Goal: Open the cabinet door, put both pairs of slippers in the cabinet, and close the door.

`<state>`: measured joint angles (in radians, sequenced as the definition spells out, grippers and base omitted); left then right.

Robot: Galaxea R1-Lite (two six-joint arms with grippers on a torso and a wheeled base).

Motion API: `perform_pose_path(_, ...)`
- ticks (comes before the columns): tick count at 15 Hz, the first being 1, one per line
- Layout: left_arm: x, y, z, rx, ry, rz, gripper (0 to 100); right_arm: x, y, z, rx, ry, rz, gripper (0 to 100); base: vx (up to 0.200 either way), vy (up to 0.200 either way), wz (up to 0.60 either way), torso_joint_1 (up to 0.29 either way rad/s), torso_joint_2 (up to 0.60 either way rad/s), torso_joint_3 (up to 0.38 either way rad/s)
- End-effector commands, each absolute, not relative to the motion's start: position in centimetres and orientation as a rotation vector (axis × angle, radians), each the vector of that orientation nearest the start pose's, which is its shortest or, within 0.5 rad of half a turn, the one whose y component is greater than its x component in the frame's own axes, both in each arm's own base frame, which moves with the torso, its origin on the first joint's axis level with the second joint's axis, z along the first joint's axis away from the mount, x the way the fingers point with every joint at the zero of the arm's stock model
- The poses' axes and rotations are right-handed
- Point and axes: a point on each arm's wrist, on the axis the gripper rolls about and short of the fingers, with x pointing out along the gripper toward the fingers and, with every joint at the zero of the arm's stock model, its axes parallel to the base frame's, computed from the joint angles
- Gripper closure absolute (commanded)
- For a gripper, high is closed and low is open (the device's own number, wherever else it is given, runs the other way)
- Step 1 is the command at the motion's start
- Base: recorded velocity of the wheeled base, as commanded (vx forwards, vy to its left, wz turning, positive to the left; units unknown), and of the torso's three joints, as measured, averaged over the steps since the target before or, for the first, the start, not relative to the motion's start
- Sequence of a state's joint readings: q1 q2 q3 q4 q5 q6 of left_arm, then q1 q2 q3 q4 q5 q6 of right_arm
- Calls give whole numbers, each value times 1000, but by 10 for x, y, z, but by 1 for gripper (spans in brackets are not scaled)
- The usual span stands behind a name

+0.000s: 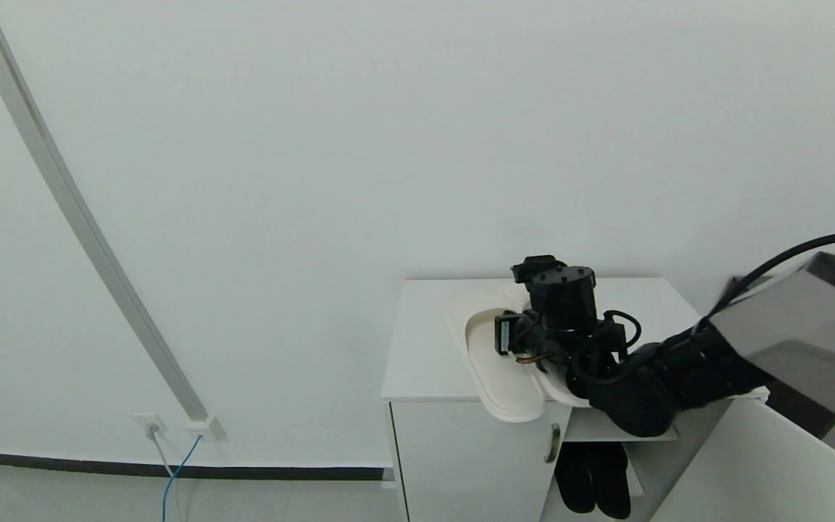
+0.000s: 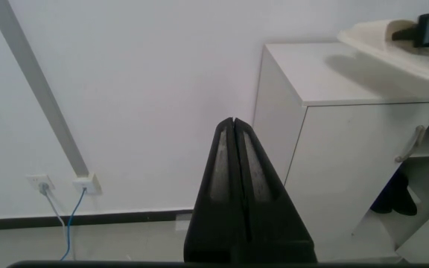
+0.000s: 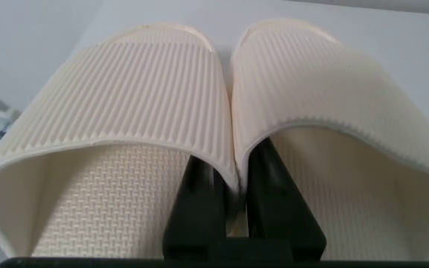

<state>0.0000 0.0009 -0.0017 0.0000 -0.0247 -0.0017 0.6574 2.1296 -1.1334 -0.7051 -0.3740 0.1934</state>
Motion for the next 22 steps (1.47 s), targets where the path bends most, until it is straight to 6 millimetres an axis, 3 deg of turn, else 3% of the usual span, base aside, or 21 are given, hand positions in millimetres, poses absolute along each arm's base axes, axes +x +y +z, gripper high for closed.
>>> perform_pose_path(1,-23,-1,76,-2,0,-25,100,291,230,154,76,245,352,100,0,0,0,0,0,0)
perform_pose_path(4,-23,-1,76,-2,0,-25,100,250,224,162,66,270,477,100,0,0,0,0,0,0)
perform_pose_path(7,-23,-1,76,-2,0,-25,100,226,213,169,83,270,559,100,0,0,0,0,0,0)
perform_pose_path(11,-23,-1,76,2,0,-26,100,219,207,172,79,232,587,100,0,0,0,0,0,0)
perform_pose_path(15,-23,-1,76,0,0,-26,100,210,200,160,-57,200,614,100,0,0,0,0,0,0)
perform_pose_path(22,-23,-1,76,-2,0,-25,100,209,200,157,-87,150,622,100,-29,0,0,0,0,0)
